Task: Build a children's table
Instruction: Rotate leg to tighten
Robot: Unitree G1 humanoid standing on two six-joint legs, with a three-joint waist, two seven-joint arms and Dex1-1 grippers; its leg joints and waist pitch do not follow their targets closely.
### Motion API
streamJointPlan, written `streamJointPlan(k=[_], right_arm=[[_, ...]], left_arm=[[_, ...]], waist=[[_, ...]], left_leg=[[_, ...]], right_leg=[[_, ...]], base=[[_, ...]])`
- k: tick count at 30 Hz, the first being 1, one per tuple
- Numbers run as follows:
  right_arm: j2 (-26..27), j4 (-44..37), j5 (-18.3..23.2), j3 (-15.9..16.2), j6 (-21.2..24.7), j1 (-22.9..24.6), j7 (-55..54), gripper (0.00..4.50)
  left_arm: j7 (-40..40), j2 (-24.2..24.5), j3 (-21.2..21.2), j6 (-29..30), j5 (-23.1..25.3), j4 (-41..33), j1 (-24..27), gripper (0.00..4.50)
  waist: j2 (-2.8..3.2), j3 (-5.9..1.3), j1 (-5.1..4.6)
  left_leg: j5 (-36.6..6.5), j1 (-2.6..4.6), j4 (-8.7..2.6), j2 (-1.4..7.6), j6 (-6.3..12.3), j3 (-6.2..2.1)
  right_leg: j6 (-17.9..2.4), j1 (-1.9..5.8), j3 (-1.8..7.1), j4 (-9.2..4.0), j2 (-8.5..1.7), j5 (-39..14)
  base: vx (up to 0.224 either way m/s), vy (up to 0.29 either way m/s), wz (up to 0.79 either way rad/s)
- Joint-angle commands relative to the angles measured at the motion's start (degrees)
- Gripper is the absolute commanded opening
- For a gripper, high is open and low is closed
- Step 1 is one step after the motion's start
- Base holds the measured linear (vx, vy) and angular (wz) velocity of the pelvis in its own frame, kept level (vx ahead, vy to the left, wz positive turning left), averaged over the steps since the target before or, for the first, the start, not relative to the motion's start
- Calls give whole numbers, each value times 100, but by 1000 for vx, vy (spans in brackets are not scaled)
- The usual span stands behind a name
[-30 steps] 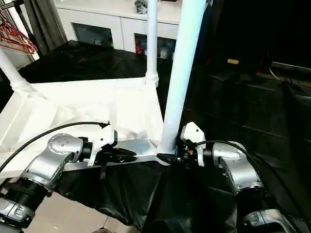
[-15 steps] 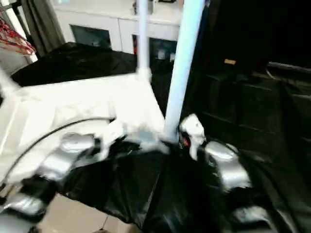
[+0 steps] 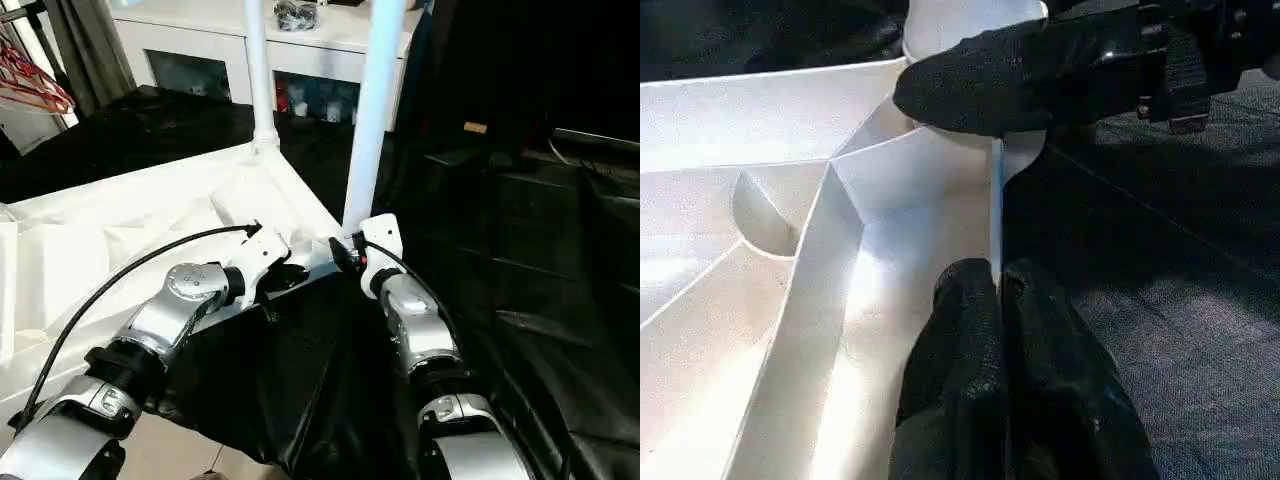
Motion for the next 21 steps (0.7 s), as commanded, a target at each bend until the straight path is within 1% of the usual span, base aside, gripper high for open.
streamJointPlan(k=[1,2,3,4,6,7,8,9,11,12,14,16,17,18,20,21], right_arm=[[146,302,-311,419,-15,-42,9,386],[107,327,-348,410,-64,-63,-88,391],[7,317,-366,372,-145,-82,-122,398],[-27,307,-358,351,-175,-84,-101,398],[-63,293,-343,325,-205,-83,-54,398],[-185,234,-326,275,-280,-72,115,398],[-200,219,-317,275,-285,-66,161,398],[-357,57,-240,300,-340,4,632,398],[-580,-121,-170,409,-416,108,1281,398],[-580,-121,-170,409,-416,108,1281,398],[-668,-201,-145,457,-425,159,1504,398],[-950,-475,34,602,-358,325,2305,398],[-1054,-613,132,641,-305,398,2620,398],[-1170,-780,279,654,-168,473,2990,398],[-1251,-913,376,680,-87,533,3254,398],[-1323,-1005,408,703,-66,582,3453,398]], left_arm=[[-260,-111,-78,-319,-192,-266,22,0],[-346,-81,-76,-340,-226,-308,58,0],[-548,3,-77,-387,-310,-449,152,0],[-627,35,-78,-397,-345,-505,188,0],[-709,69,-79,-405,-382,-571,230,0],[-975,193,-100,-411,-471,-741,337,0],[-1001,206,-102,-412,-481,-759,349,0],[-1254,341,-110,-401,-578,-942,470,0],[-1482,492,-92,-401,-664,-1102,589,0],[-1482,492,-92,-401,-664,-1102,589,0],[-1552,540,-80,-401,-691,-1139,621,0],[-1793,703,-35,-359,-767,-1276,723,0],[-1884,770,-25,-344,-793,-1321,756,0],[-2004,862,-18,-316,-845,-1397,802,0],[-2068,909,-9,-292,-882,-1445,831,0],[-2126,960,-13,-265,-910,-1502,865,0]], waist=[[-66,-348,-9],[-63,-347,-24],[-64,-347,-20],[-70,-356,-6],[-67,-363,-6],[-72,-362,-5],[-66,-362,-7],[-75,-357,-8],[-78,-356,-2],[-75,-355,-3],[-76,-345,-11],[-87,-340,3],[-94,-334,9],[-87,-342,15],[-96,-335,29],[-91,-337,31]], left_leg=[[-1157,31,-416,203,222,-49],[-1157,25,-420,196,205,-48],[-1148,36,-416,202,202,-44],[-1117,35,-412,208,198,-48],[-999,22,-407,207,259,-39],[-990,20,-406,204,277,-35],[-980,19,-404,210,296,-33],[-1004,14,-404,217,327,-34],[-968,4,-397,217,384,-28],[-971,11,-394,218,416,-26],[-1017,21,-400,216,406,-23],[-1086,14,-398,221,413,-26],[-1074,11,-400,225,453,-23],[-1045,12,-397,230,478,-23],[-1043,5,-394,227,490,-18],[-1043,9,-399,235,476,-25]], right_leg=[[-1080,280,265,-442,-477,-1559],[-1075,284,264,-442,-472,-1572],[-1089,274,271,-439,-474,-1540],[-1098,282,273,-427,-485,-1494],[-1143,290,279,-396,-475,-1264],[-1151,289,277,-394,-472,-1230],[-1172,287,277,-385,-470,-1176],[-1190,296,274,-378,-473,-1153],[-1192,305,276,-370,-460,-1080],[-1202,299,277,-370,-458,-1071],[-1208,289,273,-391,-458,-1220],[-1171,307,274,-400,-462,-1350],[-1143,305,276,-402,-446,-1347],[-1158,300,274,-393,-448,-1312],[-1147,294,267,-396,-439,-1383],[-1148,290,265,-401,-449,-1439]], base=[[0,0,0],[0,0,0],[0,0,0],[0,0,0],[0,0,0],[0,0,0],[0,0,0],[0,0,0],[0,0,0],[0,0,0],[0,0,0],[0,0,0],[0,0,0],[0,0,0],[0,0,0],[0,0,0]])
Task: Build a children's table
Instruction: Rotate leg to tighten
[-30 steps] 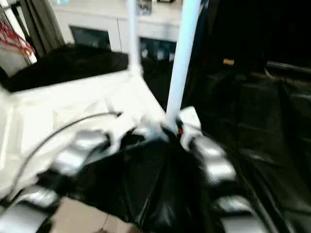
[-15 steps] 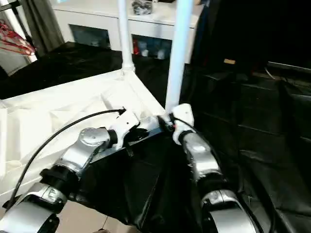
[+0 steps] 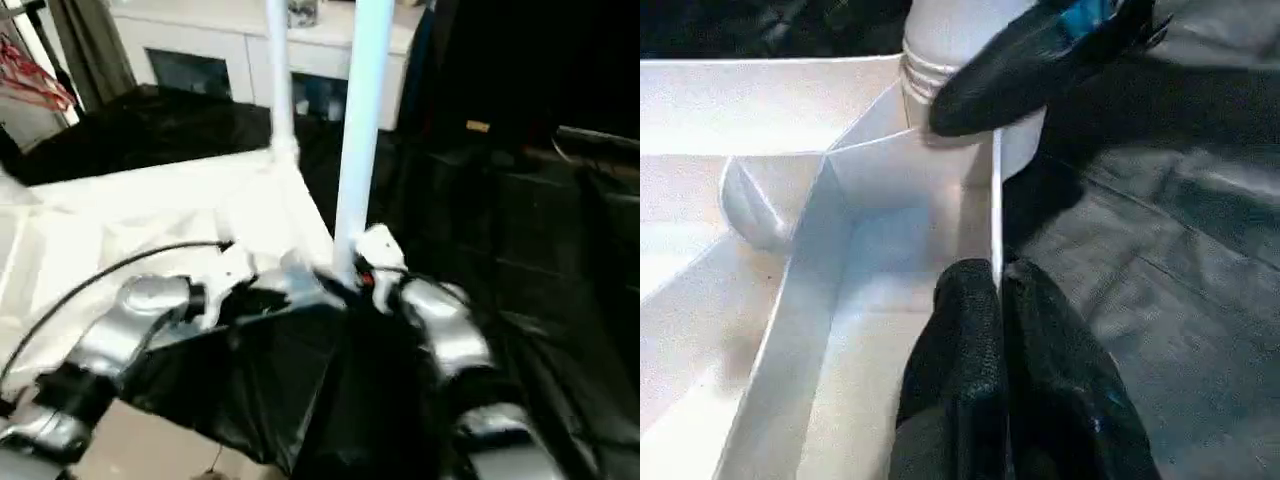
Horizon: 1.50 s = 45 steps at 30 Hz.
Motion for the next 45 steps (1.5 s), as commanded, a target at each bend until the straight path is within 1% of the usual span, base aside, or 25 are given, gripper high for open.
streamJointPlan(k=[1,5,7,9,12,16,20,24,27,29,30,31,32,33,34,35,37,38,39,40,41,42,43,44,45], right_arm=[[-135,-146,62,43,129,95,328,382],[-212,-245,152,41,219,147,597,359],[-305,-386,238,94,365,200,845,330],[-352,-465,245,140,456,227,958,316],[-368,-480,204,180,452,249,1011,283],[-352,-487,173,174,466,254,1043,270],[-374,-569,197,188,543,277,1061,269],[-359,-569,205,185,562,284,1040,268],[-243,-460,180,97,568,259,735,268],[-4,-123,20,-59,531,152,-101,268],[144,80,-69,-151,546,81,-623,268],[210,169,-106,-191,558,50,-855,268],[381,359,-149,-286,593,-28,-1359,268],[536,498,-154,-375,656,-100,-1785,268],[536,498,-154,-375,656,-100,-1785,268],[680,635,-168,-451,715,-178,-2201,268],[1015,945,-198,-569,781,-374,-3053,268],[1104,1027,-204,-592,786,-429,-3268,268],[1211,1122,-221,-586,760,-499,-3447,268],[1271,1174,-232,-575,739,-538,-3533,268],[1271,1174,-232,-575,739,-538,-3533,268],[1384,1261,-276,-585,657,-611,-3647,268],[1468,1333,-246,-630,601,-663,-3631,303],[1468,1333,-246,-630,601,-663,-3631,324],[1485,1328,-177,-685,594,-666,-3559,338]], left_arm=[[-252,-13,-6,-140,-335,-337,43,0],[-357,57,-6,-98,-379,-433,100,0],[-441,97,-2,-52,-409,-510,142,0],[-477,107,-2,-30,-416,-541,157,0],[-491,113,-5,-20,-407,-563,177,0],[-496,126,-15,14,-423,-602,199,0],[-531,140,-1,46,-425,-630,217,0],[-551,162,-2,50,-403,-613,224,0],[-371,126,-13,64,-288,-536,187,0],[187,-38,-2,95,-16,-249,31,0],[528,-163,22,132,107,-67,-79,0],[680,-221,35,151,157,13,-129,0],[1040,-376,59,177,263,216,-275,0],[1303,-507,65,232,333,367,-395,0],[1303,-507,65,232,333,367,-395,0],[1602,-634,78,279,413,529,-519,0],[2187,-936,118,356,519,890,-795,0],[2354,-1013,132,361,543,990,-872,0],[2450,-1112,121,348,551,1081,-951,0],[2487,-1165,112,334,555,1127,-991,0],[2487,-1165,112,334,555,1127,-991,0],[2531,-1259,88,246,585,1213,-1061,0],[2513,-1316,57,126,623,1278,-1105,0],[2513,-1316,57,126,623,1278,-1105,0],[2390,-1303,24,-50,618,1261,-1091,0]], waist=[[-93,-339,6],[-99,-340,-5],[-98,-344,4],[-98,-343,11],[-102,-340,11],[-108,-340,10],[-103,-351,12],[-98,-352,10],[-96,-347,0],[-97,-341,-14],[-88,-323,-39],[-87,-320,-43],[-117,-333,-66],[-86,-327,-50],[-95,-325,-59],[-100,-336,-52],[-79,-333,-41],[-78,-342,-33],[-77,-345,-27],[-80,-355,-7],[-80,-355,-7],[-84,-366,1],[-87,-365,-6],[-84,-373,3],[-90,-375,5]], left_leg=[[-1056,22,-383,238,459,-30],[-1063,25,-380,226,441,-29],[-1009,21,-377,228,458,-31],[-957,22,-373,231,494,-25],[-997,21,-375,223,457,-29],[-1018,24,-378,222,423,-33],[-898,18,-368,220,456,-32],[-927,20,-366,218,449,-31],[-949,21,-373,215,419,-34],[-972,27,-377,215,395,-35],[-1030,40,-391,203,304,-34],[-1113,48,-399,198,251,-42],[-1143,41,-402,196,184,-50],[-1203,81,-402,204,142,-50],[-1234,85,-400,197,135,-43],[-1209,65,-401,187,127,-46],[-1242,104,-396,187,86,-39],[-1203,95,-398,181,73,-42],[-1195,93,-391,193,93,-32],[-1146,89,-391,196,102,-37],[-1146,89,-391,196,102,-37],[-1041,59,-386,193,160,-39],[-1028,44,-388,189,182,-39],[-1015,54,-386,189,190,-41],[-996,50,-383,192,203,-40]], right_leg=[[-1151,308,270,-408,-456,-1454],[-1164,301,268,-410,-449,-1488],[-1162,309,265,-405,-444,-1458],[-1169,297,265,-400,-436,-1371],[-1143,299,262,-417,-449,-1523],[-1104,299,264,-424,-452,-1617],[-1139,305,263,-399,-443,-1410],[-1139,306,261,-406,-446,-1450],[-1125,301,261,-414,-446,-1504],[-1119,291,264,-422,-445,-1534],[-1087,265,263,-450,-438,-1702],[-1061,270,256,-456,-439,-1830],[-1017,295,255,-456,-446,-1911],[-990,257,266,-479,-456,-1981],[-986,252,270,-487,-451,-2005],[-967,276,270,-482,-459,-1975],[-960,234,278,-495,-454,-1987],[-971,248,278,-487,-457,-1916],[-1012,240,287,-482,-462,-1785],[-1033,258,281,-463,-459,-1618],[-1033,258,281,-463,-459,-1618],[-1063,283,278,-429,-462,-1386],[-1066,290,272,-424,-461,-1342],[-1066,293,270,-421,-464,-1318],[-1077,299,271,-414,-468,-1269]], base=[[0,0,0],[0,0,0],[0,0,0],[0,0,0],[0,0,0],[0,0,0],[0,0,0],[0,0,0],[0,0,0],[0,0,0],[0,0,0],[0,0,0],[0,0,0],[0,0,0],[0,0,0],[0,0,0],[0,0,0],[0,0,0],[0,0,0],[0,0,0],[0,0,0],[0,0,0],[0,0,0],[0,0,0],[0,0,0]])
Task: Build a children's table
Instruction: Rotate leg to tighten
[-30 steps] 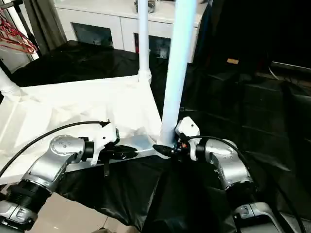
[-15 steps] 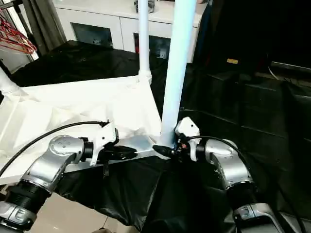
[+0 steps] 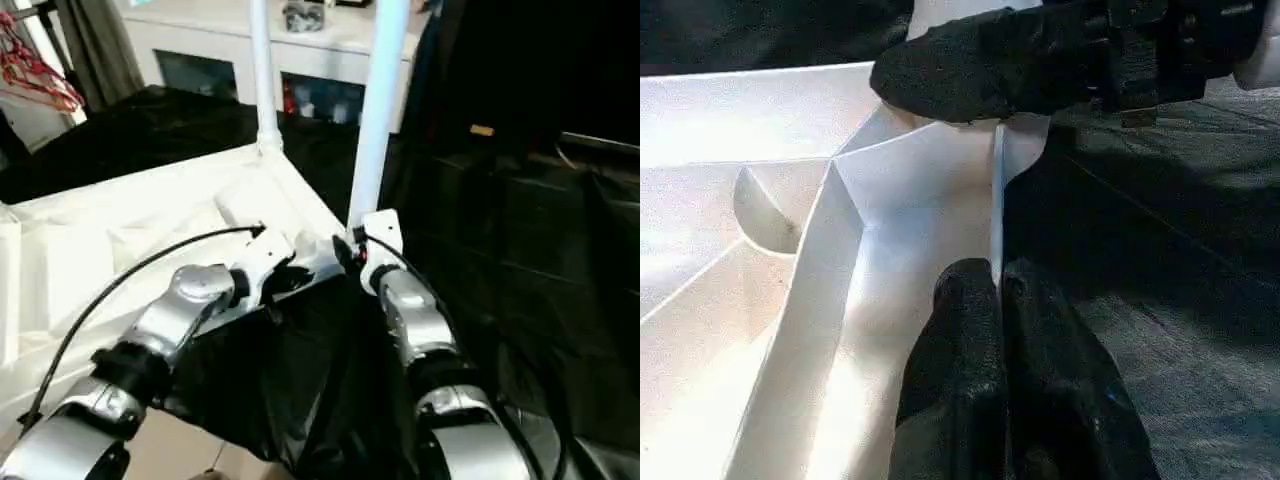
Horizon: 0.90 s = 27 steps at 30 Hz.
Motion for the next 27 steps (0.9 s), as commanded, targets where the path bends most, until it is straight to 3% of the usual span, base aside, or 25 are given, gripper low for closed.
streamJointPlan(k=[1,7,11,12,18,21,27], right_arm=[[218,218,65,72,116,97,195,338],[42,203,70,51,-171,57,394,377],[-139,145,93,66,-275,50,738,377],[-270,20,115,133,-275,94,1210,377],[-837,-761,209,592,-149,498,2964,377],[-1211,-1207,395,792,-47,791,3880,377],[-1476,-1625,687,781,199,986,4629,377]], left_arm=[[181,-92,23,-362,-60,-10,-153,0],[-405,106,-6,-603,-261,-291,91,0],[-751,239,-9,-656,-388,-496,237,0],[-893,323,7,-653,-417,-558,297,0],[-1600,693,45,-661,-663,-849,495,0],[-2080,965,72,-599,-847,-1051,625,0],[-2612,1280,83,-410,-1044,-1409,815,0]], waist=[[-74,-362,-20],[-66,-344,-40],[-60,-350,-43],[-40,-361,-34],[-67,-359,-17],[-67,-347,15],[-51,-335,14]], left_leg=[[-1004,37,-409,201,245,-44],[-1188,39,-426,206,215,-49],[-1085,28,-423,216,260,-44],[-1064,37,-407,214,285,-39],[-941,24,-394,230,460,-32],[-982,13,-393,248,502,-26],[-1113,28,-411,255,428,-34]], right_leg=[[-1080,281,263,-413,-462,-1263],[-1022,270,264,-452,-481,-1627],[-1112,282,267,-423,-472,-1409],[-1144,279,267,-403,-465,-1294],[-1251,307,258,-371,-452,-957],[-1242,307,257,-371,-459,-1122],[-1184,278,259,-403,-453,-1475]], base=[[0,0,0],[0,0,0],[0,0,0],[0,0,0],[0,0,0],[0,0,0],[0,0,0]])
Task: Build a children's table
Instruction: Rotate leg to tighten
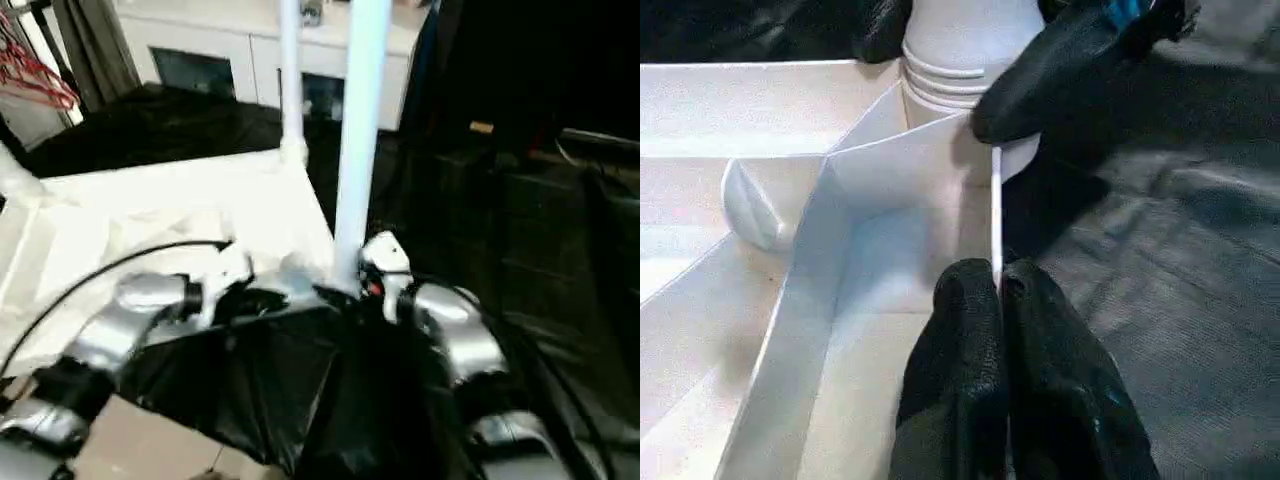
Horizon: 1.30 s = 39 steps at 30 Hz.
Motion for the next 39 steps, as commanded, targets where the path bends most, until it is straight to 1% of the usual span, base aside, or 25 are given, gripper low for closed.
streamJointPlan(k=[1,3,6,7,10,11,13,14,17,21,25,27,28,29,30,31,32,33,34,35,36,37,38,39], right_arm=[[-108,-252,137,79,195,85,371,377],[-196,-386,163,149,316,152,548,377],[-248,-478,191,204,387,199,672,377],[-260,-529,211,217,416,229,744,362],[-267,-567,210,240,442,255,787,362],[-277,-606,223,258,468,278,824,333],[-292,-666,240,281,502,314,872,325],[-292,-666,240,281,502,314,872,323],[-312,-756,261,288,584,361,942,291],[-295,-827,262,289,637,405,925,275],[-197,-796,245,217,641,419,701,274],[-6,-606,72,143,565,359,167,274],[74,-506,-9,112,520,324,-77,274],[126,-430,-62,88,523,289,-264,274],[261,-216,-211,40,493,195,-752,273],[294,-163,-249,32,475,172,-867,273],[361,-42,-335,16,423,122,-1125,273],[519,189,-445,-49,408,18,-1654,273],[597,286,-469,-88,419,-28,-1877,272],[759,464,-477,-186,463,-119,-2305,272],[810,517,-481,-217,489,-149,-2451,272],[934,644,-500,-293,554,-222,-2811,272],[1071,769,-477,-387,613,-291,-3148,272],[1071,769,-477,-387,613,-291,-3148,272]], left_arm=[[-338,44,82,-7,-361,-357,17,0],[-466,135,76,49,-408,-447,69,0],[-555,196,59,86,-443,-501,101,0],[-591,222,46,98,-454,-521,114,0],[-606,230,41,107,-460,-527,121,0],[-617,236,39,119,-464,-543,129,0],[-635,241,32,138,-465,-564,141,0],[-635,241,32,138,-465,-564,141,0],[-652,254,19,191,-469,-613,160,0],[-533,220,13,200,-404,-616,173,0],[-214,67,51,169,-263,-462,85,0],[335,-133,63,189,-17,-223,-80,0],[520,-217,76,207,39,-137,-142,0],[611,-265,80,210,64,-91,-178,0],[895,-396,95,217,146,46,-287,0],[957,-427,99,221,163,78,-313,0],[1083,-499,101,233,200,144,-371,0],[1442,-643,119,285,307,299,-499,0],[1590,-713,128,312,344,373,-558,0],[1833,-852,145,376,390,508,-665,0],[1921,-896,154,395,405,547,-697,0],[2141,-1004,177,436,448,649,-773,0],[2284,-1110,192,463,464,717,-831,0],[2284,-1110,192,463,464,717,-831,0]], waist=[[-71,-342,20],[-60,-344,31],[-64,-339,31],[-62,-344,33],[-66,-345,33],[-64,-347,34],[-78,-346,51],[-74,-348,52],[-74,-343,53],[-79,-351,56],[-77,-349,59],[-67,-338,46],[-75,-334,45],[-76,-334,43],[-86,-346,34],[-87,-342,25],[-98,-348,12],[-95,-348,2],[-85,-350,-15],[-80,-354,-24],[-81,-361,-18],[-85,-360,-21],[-66,-373,-26],[-67,-376,-26]], left_leg=[[-1084,35,-394,244,432,-31],[-1053,35,-398,243,431,-37],[-1076,37,-400,244,412,-37],[-1081,39,-399,243,400,-37],[-1047,32,-398,240,386,-40],[-1037,39,-395,238,380,-38],[-1024,40,-397,244,384,-39],[-1020,42,-396,245,384,-38],[-1048,47,-399,243,380,-37],[-985,33,-388,234,381,-38],[-999,44,-386,233,376,-35],[-1071,54,-395,232,332,-39],[-1107,64,-397,227,301,-39],[-1124,71,-399,223,269,-39],[-1094,52,-405,217,216,-57],[-1087,52,-403,212,215,-50],[-1073,52,-399,200,195,-52],[-1042,46,-398,194,186,-50],[-1011,54,-395,196,174,-50],[-980,47,-390,187,169,-48],[-968,52,-386,191,173,-51],[-938,41,-389,192,187,-50],[-877,52,-382,190,185,-47],[-845,47,-381,190,183,-49]], right_leg=[[-1214,287,265,-408,-453,-1432],[-1204,294,261,-396,-442,-1403],[-1207,284,261,-404,-442,-1419],[-1206,286,262,-404,-449,-1434],[-1198,291,264,-403,-454,-1430],[-1205,286,262,-402,-447,-1405],[-1179,291,267,-401,-454,-1411],[-1184,286,267,-400,-455,-1409],[-1186,281,264,-402,-447,-1441],[-1165,293,265,-399,-450,-1401],[-1159,285,266,-412,-451,-1441],[-1134,265,269,-430,-449,-1554],[-1109,260,266,-447,-446,-1627],[-1095,264,269,-450,-455,-1679],[-1053,287,262,-439,-468,-1733],[-1041,275,268,-450,-461,-1724],[-1032,284,266,-445,-464,-1712],[-1031,286,264,-439,-459,-1692],[-1044,276,267,-443,-460,-1640],[-1056,285,266,-434,-456,-1590],[-1068,289,266,-430,-462,-1534],[-1070,299,266,-428,-461,-1484],[-1103,287,271,-410,-451,-1334],[-1120,294,270,-403,-451,-1259]], base=[[0,0,0],[0,0,0],[0,0,0],[0,0,0],[0,0,0],[0,0,0],[0,0,0],[0,0,0],[0,0,0],[0,0,0],[0,0,0],[0,0,0],[0,0,0],[0,0,0],[0,0,0],[0,0,0],[0,0,0],[0,0,0],[0,0,0],[0,0,0],[0,0,0],[0,0,0],[0,0,0],[0,0,0]])
